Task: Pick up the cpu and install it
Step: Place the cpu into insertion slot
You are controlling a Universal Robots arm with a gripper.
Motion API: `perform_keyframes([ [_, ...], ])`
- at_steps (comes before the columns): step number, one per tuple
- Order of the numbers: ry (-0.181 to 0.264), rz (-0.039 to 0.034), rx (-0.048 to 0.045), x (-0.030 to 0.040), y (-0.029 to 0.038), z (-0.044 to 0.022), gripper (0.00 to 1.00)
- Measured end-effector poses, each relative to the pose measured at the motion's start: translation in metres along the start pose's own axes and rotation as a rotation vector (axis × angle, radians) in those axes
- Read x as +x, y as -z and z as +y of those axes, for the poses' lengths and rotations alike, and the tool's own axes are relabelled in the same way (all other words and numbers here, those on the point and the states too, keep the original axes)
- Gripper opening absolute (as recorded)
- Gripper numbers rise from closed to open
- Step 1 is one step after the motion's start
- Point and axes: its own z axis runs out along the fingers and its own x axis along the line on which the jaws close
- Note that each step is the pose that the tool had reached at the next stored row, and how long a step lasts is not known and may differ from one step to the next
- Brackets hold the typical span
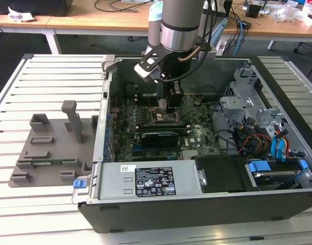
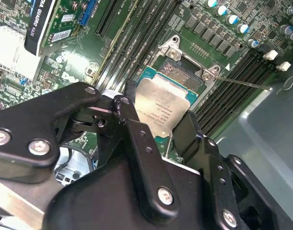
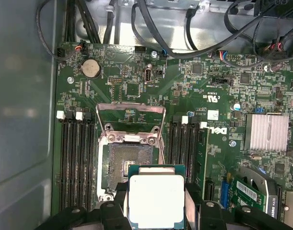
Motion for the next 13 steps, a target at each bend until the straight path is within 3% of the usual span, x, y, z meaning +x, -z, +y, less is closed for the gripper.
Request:
perform_keyframes([
  [13,0.000,0.0001,-0.0001,0.0002,-0.0078,0.0001,0.55],
])
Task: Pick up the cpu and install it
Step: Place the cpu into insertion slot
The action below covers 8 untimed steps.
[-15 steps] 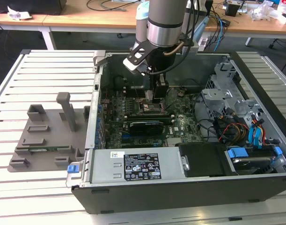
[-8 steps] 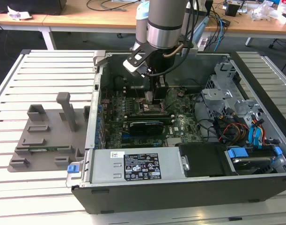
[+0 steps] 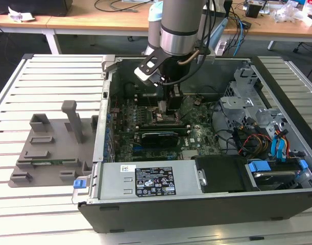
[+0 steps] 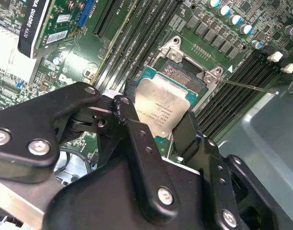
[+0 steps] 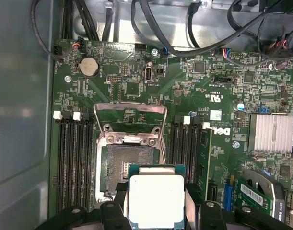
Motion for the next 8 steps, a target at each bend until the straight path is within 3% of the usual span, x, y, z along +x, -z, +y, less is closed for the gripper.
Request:
perform_keyframes([
  [8,0.000,-0.0001,0.0001,0.0008,-0.0057,0.0000,0.55],
])
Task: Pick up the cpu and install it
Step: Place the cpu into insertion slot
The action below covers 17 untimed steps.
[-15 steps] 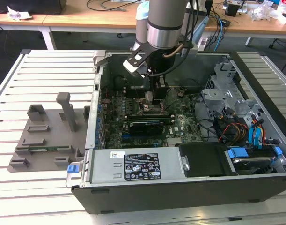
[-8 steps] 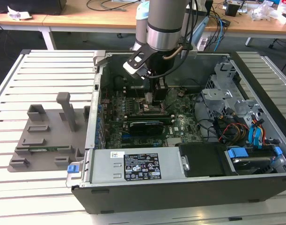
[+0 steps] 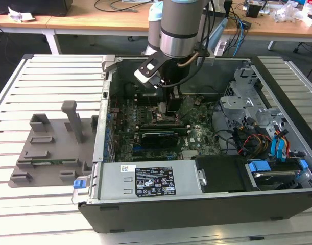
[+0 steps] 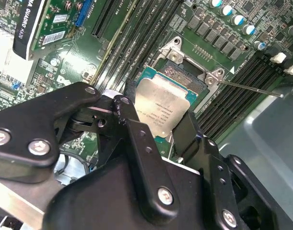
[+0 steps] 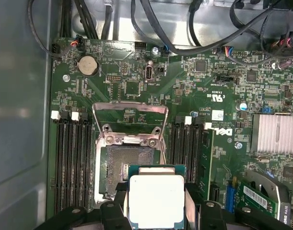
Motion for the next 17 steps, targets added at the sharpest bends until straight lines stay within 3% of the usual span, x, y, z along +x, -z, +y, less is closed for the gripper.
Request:
perform_keyframes([
  [6,-0.011,0.0004,0.0002,0.0185,-0.0092,0.0012,0.55],
  [17,-0.014,0.0004,0.0002,0.0219,-0.0299,0.0018,0.55],
])
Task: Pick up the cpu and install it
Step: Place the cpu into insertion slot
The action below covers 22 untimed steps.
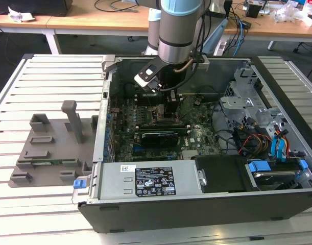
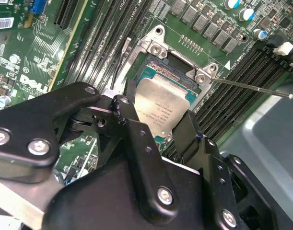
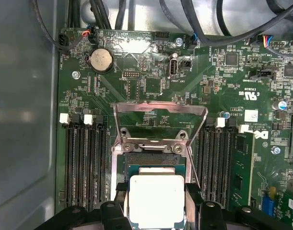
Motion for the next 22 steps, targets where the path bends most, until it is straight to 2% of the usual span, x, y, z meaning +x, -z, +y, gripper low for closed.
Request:
perform_keyframes([
  [13,0.000,-0.0001,0.0001,0.0002,-0.0084,0.0001,0.55],
  [15,-0.001,0.0000,0.0001,0.0012,-0.0176,0.0002,0.55],
  [17,-0.003,-0.0007,0.0005,0.0035,-0.0227,0.0004,0.55],
  [22,-0.003,-0.0004,0.0003,0.0036,-0.0239,0.0004,0.55],
])
